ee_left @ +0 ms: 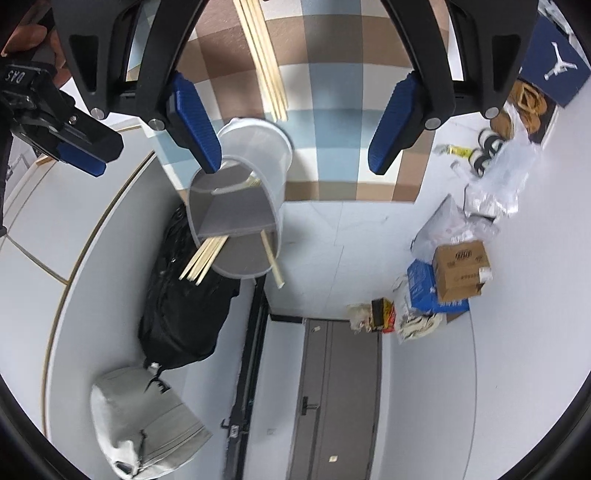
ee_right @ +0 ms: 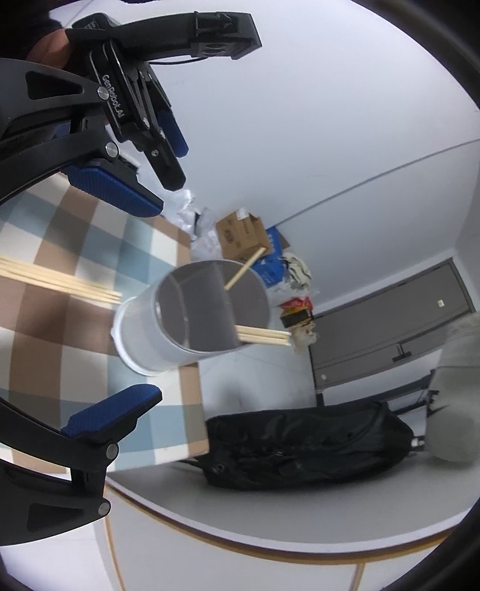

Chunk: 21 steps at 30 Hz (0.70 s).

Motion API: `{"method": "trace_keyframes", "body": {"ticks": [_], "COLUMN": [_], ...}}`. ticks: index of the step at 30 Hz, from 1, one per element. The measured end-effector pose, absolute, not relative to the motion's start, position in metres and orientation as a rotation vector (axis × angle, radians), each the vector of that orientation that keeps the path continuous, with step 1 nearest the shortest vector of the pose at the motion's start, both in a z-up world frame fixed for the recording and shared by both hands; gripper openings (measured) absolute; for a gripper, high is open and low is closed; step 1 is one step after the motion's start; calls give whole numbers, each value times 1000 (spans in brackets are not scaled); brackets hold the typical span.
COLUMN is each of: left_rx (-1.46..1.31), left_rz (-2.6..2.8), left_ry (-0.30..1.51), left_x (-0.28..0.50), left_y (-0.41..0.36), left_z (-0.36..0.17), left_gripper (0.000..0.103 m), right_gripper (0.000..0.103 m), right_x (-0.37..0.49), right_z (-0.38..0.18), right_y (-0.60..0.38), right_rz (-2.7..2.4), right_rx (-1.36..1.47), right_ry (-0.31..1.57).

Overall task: Organize utensils
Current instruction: 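Lower both open grippers back to the chopstick pile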

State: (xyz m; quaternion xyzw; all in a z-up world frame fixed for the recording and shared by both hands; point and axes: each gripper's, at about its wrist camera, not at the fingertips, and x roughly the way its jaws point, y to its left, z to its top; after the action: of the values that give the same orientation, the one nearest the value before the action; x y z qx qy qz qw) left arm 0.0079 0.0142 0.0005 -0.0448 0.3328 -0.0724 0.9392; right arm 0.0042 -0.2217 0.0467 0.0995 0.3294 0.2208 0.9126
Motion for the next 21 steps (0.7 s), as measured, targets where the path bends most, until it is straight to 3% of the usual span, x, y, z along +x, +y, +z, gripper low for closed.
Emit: {"method": "trace_keyframes", "body": {"ticks": [17, 19, 21], "left_rx": [-157, -160, -158], "left_rz": [-63, -61, -52], "left_ry": [773, 783, 791], "left_x": [19, 20, 22], "left_y": [52, 55, 58], "left_z": [-35, -39, -42], "left_gripper": [78, 78, 78], "right_gripper": [96, 92, 80], "right_x": [23, 26, 30], "right_z": [-19, -26, -35], "right_y": [-197, -192, -185], "right_rz": [458, 471, 493], "right_rx": [172, 163, 145], "right_ry": [886, 918, 959]}}
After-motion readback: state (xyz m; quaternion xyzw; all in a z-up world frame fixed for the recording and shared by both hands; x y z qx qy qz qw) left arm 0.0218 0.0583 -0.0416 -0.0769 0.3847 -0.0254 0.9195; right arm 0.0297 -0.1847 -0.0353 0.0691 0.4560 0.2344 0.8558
